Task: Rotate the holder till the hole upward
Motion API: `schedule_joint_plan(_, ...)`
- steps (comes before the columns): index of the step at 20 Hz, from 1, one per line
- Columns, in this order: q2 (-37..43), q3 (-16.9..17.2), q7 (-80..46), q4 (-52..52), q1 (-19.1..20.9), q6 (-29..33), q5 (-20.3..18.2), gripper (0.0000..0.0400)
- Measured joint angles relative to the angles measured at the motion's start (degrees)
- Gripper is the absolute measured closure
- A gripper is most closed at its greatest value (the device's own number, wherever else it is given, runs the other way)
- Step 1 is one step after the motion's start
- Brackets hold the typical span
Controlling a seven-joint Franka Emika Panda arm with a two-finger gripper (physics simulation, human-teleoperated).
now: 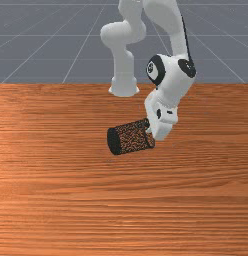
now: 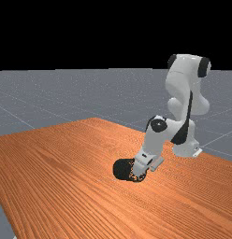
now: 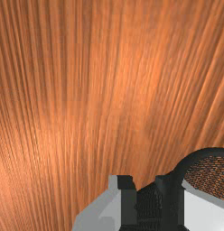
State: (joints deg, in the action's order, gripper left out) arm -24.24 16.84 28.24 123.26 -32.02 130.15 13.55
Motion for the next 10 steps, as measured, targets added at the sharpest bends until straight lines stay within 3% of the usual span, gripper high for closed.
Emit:
schedule_joint_plan(1,2.62,2.64,1.34,0.53,-1.82,-1.33,-1.2,0.0353)
schedule_joint_plan(5,14.11,12.71,5.91,-0.24,-9.4,-8.95,-4.31,0.0368)
schedule_joint_plan(6,20.64,19.67,7.78,5.38,-16.4,-5.84,-3.68,0.0369)
schedule_joint_plan(7,27.88,24.47,3.8,10.92,-21.85,-4.26,0.62,0.0361)
schedule_joint_plan(8,35.35,26.14,-2.27,16.66,-23.3,-2.28,8.48,0.0365)
schedule_joint_plan(9,38.66,30.64,-0.33,15.09,-27.09,-6.41,8.96,0.0368)
schedule_joint_plan(10,39.95,39.64,8.15,17.58,-32.37,1.38,2.53,0.035)
